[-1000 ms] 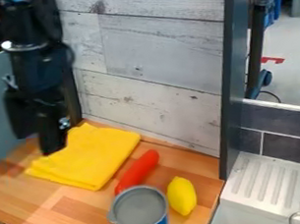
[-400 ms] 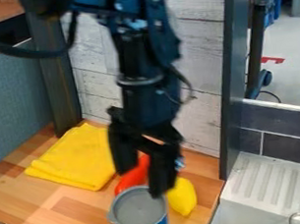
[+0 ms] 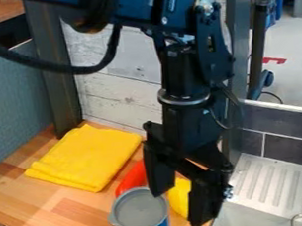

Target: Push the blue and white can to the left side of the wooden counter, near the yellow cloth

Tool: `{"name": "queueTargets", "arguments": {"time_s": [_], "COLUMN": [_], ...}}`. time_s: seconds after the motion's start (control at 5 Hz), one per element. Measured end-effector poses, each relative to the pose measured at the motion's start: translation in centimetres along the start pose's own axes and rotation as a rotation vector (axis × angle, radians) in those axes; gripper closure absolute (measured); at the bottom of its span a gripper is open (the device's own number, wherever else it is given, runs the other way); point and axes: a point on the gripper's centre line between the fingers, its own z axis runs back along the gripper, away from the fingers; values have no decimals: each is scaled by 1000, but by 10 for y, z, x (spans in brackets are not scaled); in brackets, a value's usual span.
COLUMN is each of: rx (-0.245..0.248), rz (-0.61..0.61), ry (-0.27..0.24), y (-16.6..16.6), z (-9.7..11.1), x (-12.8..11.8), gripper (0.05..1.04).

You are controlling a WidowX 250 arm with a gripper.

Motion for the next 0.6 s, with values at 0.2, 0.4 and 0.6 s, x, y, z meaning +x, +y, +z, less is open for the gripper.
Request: {"name": "queueTargets", "arguments": {"time_s": [0.2, 0.4, 0.6], "rx": [-10, -11, -17], "rz": [28, 68, 109], "ry": [14, 1, 11], "y": [-2, -2, -3], "z": [-16, -28, -40], "x": [1, 4, 8], "gripper": [83, 83, 83]}}
